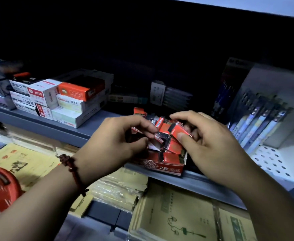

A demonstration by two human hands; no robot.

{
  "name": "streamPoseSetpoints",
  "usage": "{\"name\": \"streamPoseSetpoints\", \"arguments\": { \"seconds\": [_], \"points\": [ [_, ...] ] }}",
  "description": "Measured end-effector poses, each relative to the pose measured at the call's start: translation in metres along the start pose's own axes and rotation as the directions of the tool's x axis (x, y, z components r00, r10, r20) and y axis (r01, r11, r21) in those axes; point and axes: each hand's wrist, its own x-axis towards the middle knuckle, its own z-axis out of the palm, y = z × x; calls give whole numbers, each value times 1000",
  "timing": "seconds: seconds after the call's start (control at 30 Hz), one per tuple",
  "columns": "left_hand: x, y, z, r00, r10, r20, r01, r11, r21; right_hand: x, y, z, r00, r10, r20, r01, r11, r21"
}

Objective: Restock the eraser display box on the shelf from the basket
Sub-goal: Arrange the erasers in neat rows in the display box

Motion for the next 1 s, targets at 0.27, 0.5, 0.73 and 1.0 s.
{"name": "streamPoseSetpoints", "arguments": {
  "seconds": [0.27, 0.5, 0.73, 1.0],
  "points": [
    [-2, -17, -15, 977, 201, 74, -214, 897, 387, 4, -9, 12, 997, -4, -77, 16, 988, 153],
    [-3, -17, -20, 985, 150, 90, -173, 905, 389, 9, -3, 26, 997, 11, -81, -2, 994, 112],
    [-4, -17, -22, 981, 166, 100, -192, 896, 401, 15, 7, 32, 997, 68, 22, -70, 991, 111],
    [-7, -19, -20, 982, 166, 90, -188, 903, 385, 11, 5, 34, 996, -13, 92, 20, 997, -77]
  ]
}}
